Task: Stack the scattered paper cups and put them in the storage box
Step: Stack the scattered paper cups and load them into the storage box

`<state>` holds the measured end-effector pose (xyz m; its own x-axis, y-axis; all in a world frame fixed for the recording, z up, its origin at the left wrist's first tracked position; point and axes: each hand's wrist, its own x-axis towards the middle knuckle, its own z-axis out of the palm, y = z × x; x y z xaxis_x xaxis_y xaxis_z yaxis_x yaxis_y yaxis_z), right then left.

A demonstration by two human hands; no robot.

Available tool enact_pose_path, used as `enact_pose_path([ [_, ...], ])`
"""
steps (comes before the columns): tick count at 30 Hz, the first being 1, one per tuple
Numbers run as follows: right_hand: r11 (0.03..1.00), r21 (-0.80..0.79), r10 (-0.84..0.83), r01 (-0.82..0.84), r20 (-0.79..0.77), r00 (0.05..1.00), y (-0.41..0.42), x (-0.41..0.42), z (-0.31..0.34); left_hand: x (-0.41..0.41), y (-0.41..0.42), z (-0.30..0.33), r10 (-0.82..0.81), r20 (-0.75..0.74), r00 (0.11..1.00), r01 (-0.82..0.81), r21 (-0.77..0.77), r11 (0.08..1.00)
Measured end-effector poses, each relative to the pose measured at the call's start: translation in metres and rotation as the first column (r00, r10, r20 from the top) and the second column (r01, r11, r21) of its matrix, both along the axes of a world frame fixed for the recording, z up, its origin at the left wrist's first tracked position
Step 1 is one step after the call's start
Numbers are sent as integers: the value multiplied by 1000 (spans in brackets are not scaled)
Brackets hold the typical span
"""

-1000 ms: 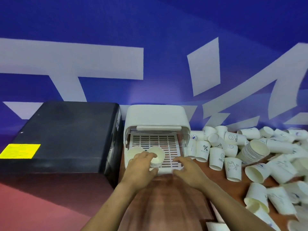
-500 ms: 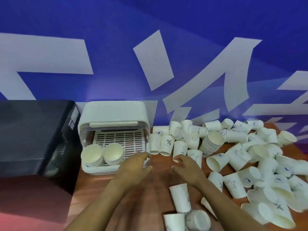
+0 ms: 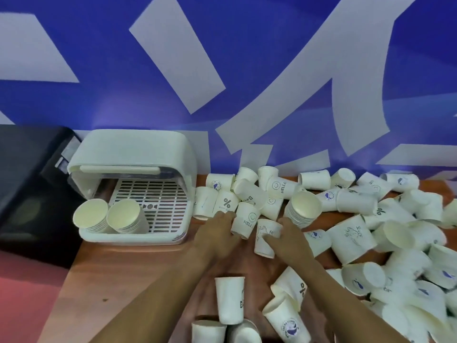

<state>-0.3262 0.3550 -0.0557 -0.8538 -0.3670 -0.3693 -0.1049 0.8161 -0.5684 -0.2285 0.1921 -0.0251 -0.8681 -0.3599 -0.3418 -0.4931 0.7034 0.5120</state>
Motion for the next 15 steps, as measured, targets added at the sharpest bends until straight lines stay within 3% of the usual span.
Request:
enact_pose_path([
  [5, 999, 47, -24, 24, 4, 1000, 6, -12, -11, -19, 7, -20, 39, 66, 997, -47, 109, 993],
  [15, 991, 94, -100, 94, 67, 993, -1, -13, -36, -69, 10, -41, 109, 79, 991, -118, 122, 985],
])
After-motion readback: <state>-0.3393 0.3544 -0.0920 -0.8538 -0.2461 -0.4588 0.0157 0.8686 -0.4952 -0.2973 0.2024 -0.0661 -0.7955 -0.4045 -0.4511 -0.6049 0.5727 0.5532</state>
